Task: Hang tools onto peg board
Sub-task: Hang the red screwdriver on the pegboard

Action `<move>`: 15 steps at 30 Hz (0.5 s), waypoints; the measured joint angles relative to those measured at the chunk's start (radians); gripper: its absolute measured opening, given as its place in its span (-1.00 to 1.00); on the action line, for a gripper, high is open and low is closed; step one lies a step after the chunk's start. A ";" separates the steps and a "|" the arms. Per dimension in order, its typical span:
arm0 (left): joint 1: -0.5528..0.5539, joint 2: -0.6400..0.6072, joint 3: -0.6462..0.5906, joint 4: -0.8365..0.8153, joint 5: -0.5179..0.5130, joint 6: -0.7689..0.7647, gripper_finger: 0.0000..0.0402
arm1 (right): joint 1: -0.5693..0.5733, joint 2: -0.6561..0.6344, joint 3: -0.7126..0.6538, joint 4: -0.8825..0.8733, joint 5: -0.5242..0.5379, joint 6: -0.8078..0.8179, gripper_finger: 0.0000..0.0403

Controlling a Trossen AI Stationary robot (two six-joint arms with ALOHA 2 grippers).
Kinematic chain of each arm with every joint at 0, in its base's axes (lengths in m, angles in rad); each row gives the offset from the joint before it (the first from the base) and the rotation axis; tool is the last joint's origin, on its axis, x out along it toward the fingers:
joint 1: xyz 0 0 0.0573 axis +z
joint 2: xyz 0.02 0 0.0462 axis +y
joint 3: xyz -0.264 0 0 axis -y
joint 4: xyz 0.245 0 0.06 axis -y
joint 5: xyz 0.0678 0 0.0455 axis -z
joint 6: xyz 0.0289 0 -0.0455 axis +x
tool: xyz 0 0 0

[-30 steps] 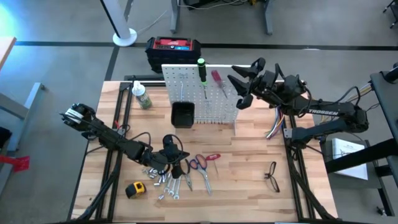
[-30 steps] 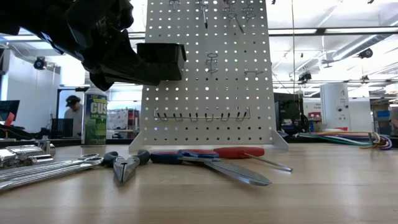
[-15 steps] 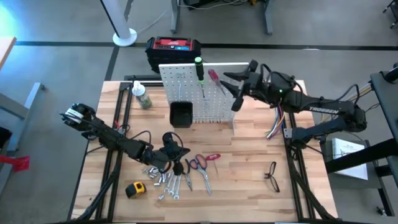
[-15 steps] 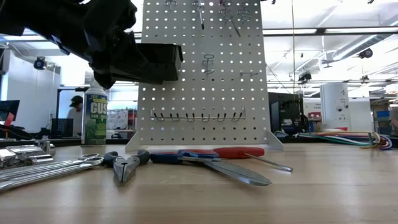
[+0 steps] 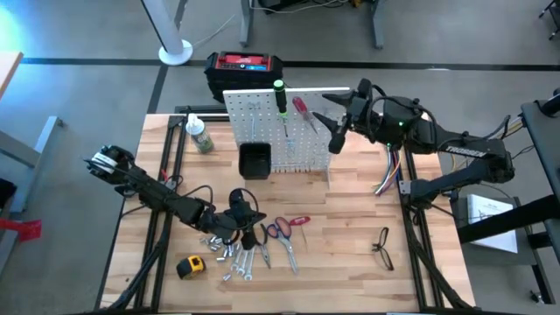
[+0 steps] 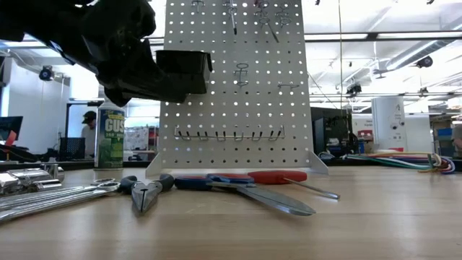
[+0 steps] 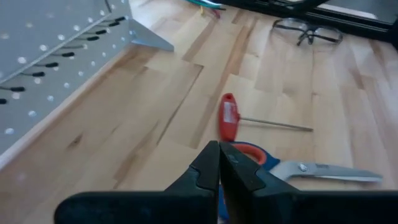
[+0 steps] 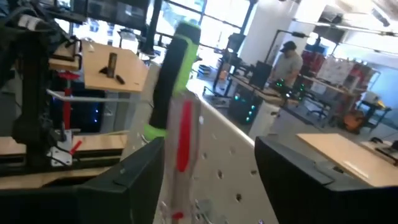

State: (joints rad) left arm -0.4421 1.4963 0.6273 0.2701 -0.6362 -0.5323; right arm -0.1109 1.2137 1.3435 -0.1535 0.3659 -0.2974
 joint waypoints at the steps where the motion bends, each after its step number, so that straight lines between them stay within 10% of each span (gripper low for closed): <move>1: 0.000 0.000 0.000 -0.004 -0.005 0.000 -1.00 | 0.010 0.008 0.012 0.000 0.000 -0.001 0.19; 15: -0.042 0.000 0.000 -0.012 -0.035 -0.001 -1.00 | 0.030 0.256 0.299 -0.157 0.142 -0.074 0.21</move>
State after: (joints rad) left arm -0.4840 1.4963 0.6273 0.2577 -0.6716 -0.5331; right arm -0.0807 1.4698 1.6420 -0.3106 0.5078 -0.3716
